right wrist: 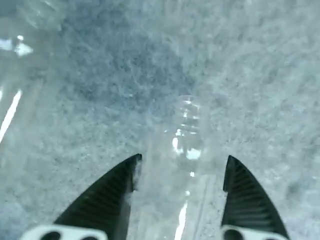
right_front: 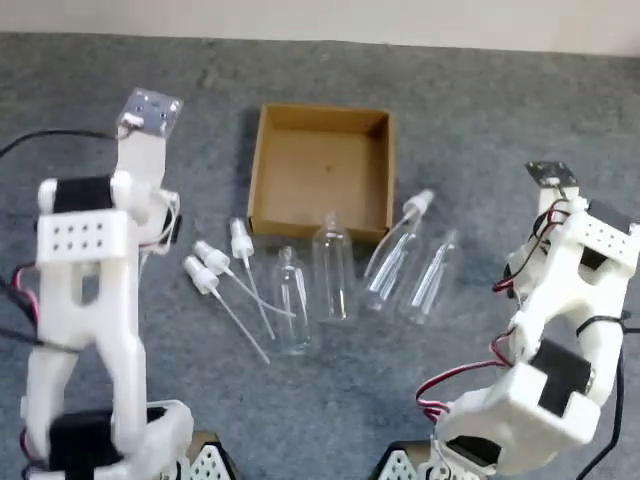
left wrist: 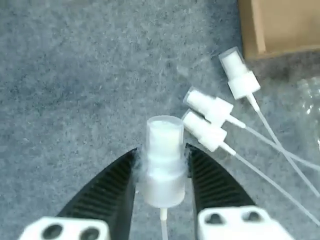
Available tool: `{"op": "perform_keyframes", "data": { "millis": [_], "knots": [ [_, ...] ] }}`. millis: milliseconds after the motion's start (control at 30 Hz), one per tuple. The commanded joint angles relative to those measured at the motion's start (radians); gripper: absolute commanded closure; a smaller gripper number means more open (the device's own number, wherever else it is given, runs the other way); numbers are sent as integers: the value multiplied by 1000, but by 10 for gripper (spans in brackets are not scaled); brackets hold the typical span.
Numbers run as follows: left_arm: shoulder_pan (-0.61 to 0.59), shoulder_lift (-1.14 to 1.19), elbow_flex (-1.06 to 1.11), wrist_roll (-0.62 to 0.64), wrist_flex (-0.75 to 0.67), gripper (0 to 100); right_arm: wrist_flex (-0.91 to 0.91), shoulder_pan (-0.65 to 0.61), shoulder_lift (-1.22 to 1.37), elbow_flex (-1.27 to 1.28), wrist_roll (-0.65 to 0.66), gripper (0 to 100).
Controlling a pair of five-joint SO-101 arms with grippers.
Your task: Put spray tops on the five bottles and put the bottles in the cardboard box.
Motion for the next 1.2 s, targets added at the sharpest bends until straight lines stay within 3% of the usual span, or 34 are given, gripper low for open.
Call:
{"op": "perform_keyframes", "data": {
  "millis": [0, 167, 367, 533, 700, 900, 1033, 1167],
  "knots": [
    [21, -137, 54, -15, -18, 995, -12, -13, 56, -62, -11, 796],
    [18, -163, 68, -15, -18, 995, -12, -10, 85, -62, -11, 812],
    [15, -173, 68, -11, -18, 996, -1, -13, 67, -124, -12, 998],
    [21, -289, 68, 6, -18, 996, 76, -96, -142, -165, -89, 995],
    [22, -481, 65, 91, -21, 996, 39, -364, -486, -71, -213, 995],
    [22, -661, 41, 203, -61, 996, -93, -780, -837, 185, -356, 995],
    [27, -716, -27, 315, -123, 996, -156, -1029, -937, 305, -430, 995],
    [131, -725, -101, 430, -135, 996, -278, -1202, -972, 387, -470, 995]
  ]
}}
